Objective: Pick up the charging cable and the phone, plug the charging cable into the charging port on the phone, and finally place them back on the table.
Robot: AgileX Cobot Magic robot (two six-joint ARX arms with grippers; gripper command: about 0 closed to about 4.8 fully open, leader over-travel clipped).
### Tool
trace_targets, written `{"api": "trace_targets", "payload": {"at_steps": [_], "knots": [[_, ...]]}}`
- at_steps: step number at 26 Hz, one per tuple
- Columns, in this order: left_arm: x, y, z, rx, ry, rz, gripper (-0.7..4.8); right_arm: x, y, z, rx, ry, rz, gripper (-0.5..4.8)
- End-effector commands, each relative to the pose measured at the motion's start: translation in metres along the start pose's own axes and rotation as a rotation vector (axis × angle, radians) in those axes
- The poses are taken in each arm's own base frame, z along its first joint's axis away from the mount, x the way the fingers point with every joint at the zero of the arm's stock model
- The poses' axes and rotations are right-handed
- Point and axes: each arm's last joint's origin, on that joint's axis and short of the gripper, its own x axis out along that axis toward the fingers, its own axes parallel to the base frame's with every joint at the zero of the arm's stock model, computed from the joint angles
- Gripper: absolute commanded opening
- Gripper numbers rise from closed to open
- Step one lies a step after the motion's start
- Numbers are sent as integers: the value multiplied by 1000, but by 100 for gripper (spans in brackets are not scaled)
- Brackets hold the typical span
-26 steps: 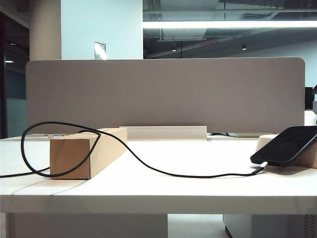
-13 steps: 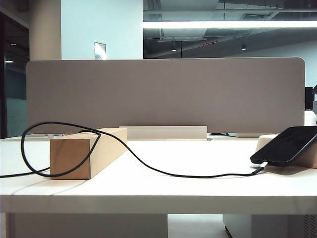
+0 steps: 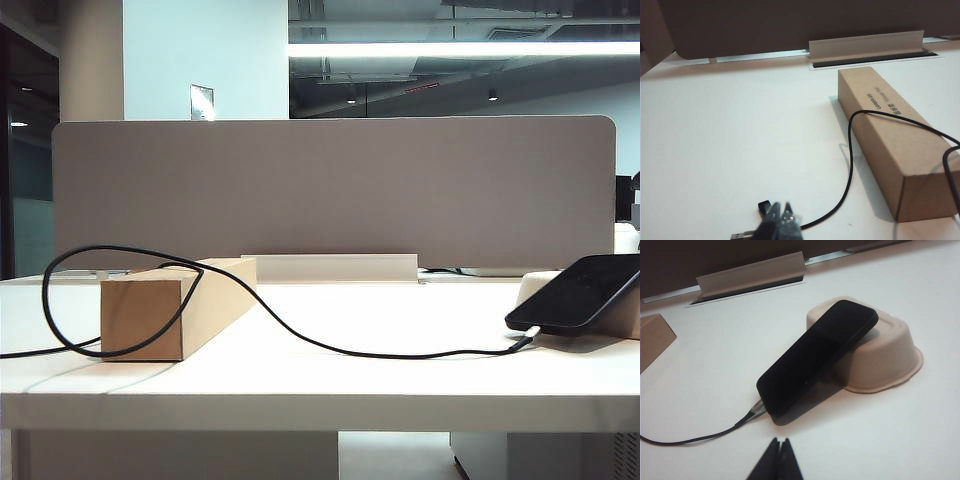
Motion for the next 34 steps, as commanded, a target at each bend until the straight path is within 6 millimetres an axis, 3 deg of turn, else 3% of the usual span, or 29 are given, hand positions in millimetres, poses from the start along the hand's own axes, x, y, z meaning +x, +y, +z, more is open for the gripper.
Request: {"api": "trace_targets", "payload": {"at_steps": [1, 10, 34], "knots": [[0, 0, 2, 4, -14, 1, -5, 0, 0, -1, -5, -5, 0, -1], [0, 0, 2, 4, -14, 1, -5, -4, 0, 13, -104, -180, -109, -1], [0, 0, 2, 4, -14, 1, -5, -3, 7, 9, -175, -155, -81, -1]]}}
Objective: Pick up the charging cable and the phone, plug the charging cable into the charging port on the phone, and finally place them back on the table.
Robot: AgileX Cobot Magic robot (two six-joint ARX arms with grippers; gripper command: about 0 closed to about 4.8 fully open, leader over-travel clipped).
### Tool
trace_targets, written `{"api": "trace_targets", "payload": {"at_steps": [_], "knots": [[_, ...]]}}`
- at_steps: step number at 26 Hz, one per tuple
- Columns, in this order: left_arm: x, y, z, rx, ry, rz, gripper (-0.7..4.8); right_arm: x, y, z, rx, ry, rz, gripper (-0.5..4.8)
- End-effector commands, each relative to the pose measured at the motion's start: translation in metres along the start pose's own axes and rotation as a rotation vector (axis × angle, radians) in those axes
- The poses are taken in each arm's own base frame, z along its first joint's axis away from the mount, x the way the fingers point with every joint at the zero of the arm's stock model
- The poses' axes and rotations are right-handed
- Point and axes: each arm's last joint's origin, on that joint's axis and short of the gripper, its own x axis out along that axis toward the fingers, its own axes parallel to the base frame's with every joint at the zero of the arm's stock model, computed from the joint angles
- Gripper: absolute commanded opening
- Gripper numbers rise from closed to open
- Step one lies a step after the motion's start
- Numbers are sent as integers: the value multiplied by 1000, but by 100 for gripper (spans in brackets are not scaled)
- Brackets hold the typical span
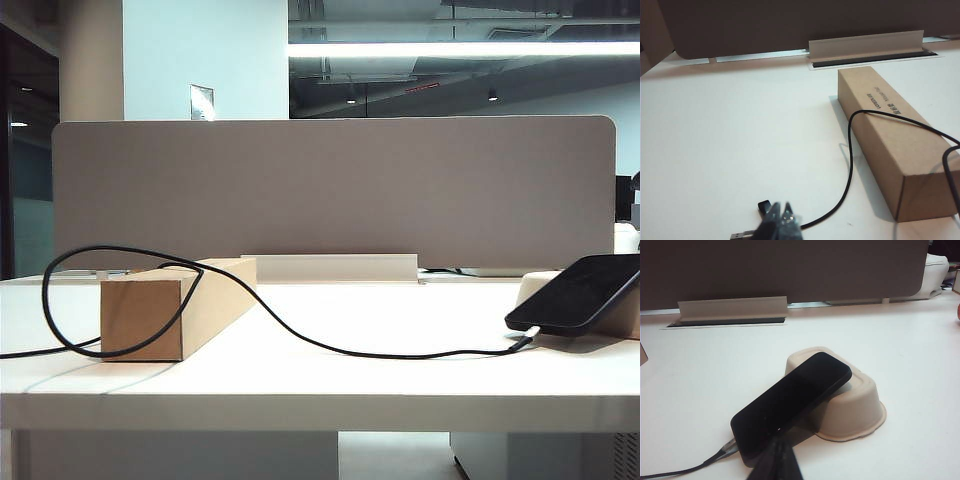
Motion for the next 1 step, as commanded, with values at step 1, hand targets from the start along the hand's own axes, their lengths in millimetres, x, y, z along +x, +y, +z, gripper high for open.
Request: {"api": "trace_targets", "payload": {"at_steps": [1], "knots": [[0, 0, 2, 4, -14, 1, -5, 0, 0, -1, -4, -5, -5, -1]]}}
